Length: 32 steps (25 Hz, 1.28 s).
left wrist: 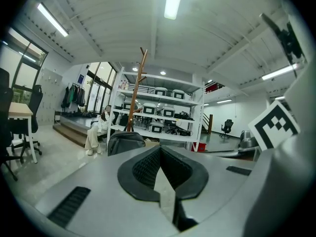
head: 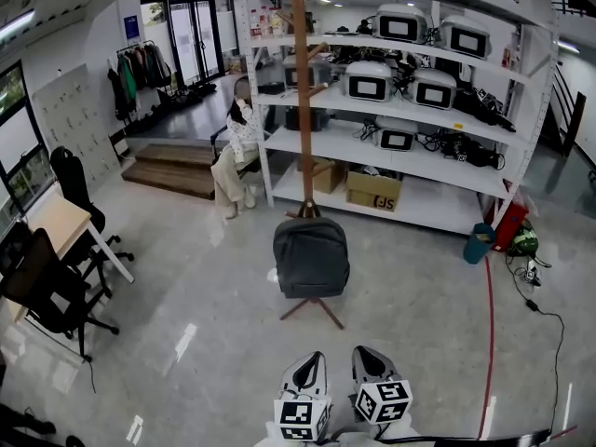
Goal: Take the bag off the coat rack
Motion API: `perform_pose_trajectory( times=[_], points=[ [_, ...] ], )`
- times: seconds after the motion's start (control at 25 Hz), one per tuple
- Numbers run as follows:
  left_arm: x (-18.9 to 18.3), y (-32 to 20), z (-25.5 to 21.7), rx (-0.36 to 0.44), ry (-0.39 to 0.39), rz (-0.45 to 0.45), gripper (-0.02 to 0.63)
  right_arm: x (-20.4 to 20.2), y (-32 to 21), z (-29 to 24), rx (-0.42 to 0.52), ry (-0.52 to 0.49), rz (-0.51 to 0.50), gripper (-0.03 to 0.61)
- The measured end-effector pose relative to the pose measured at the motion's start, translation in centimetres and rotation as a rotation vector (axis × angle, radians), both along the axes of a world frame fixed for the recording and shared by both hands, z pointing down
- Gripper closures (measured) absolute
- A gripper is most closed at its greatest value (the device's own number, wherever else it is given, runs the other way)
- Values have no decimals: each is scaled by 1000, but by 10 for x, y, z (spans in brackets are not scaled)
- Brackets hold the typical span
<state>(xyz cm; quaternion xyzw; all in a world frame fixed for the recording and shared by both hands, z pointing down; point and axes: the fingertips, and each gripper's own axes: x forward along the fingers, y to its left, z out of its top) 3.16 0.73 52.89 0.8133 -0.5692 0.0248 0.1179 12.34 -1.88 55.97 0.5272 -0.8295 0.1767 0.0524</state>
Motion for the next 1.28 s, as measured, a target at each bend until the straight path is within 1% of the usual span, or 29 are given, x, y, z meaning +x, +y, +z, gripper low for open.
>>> perform_pose_trajectory(
  times=[0.2,0.4,0.88,1.28],
  points=[
    [-5,-29,1,8,10,3,629,2,-25,-4,19,6,21,566],
    [-9,-60,-5,23,5,13,629,1,-53,-9,38,12,42,566],
    [-29,-133,-2,14,16,29,629,-23,-123,-9,36,17,46,566],
    [-53,-193,-3,6,13,22,629,-53,-185,-13,46,26,25,566]
  ],
)
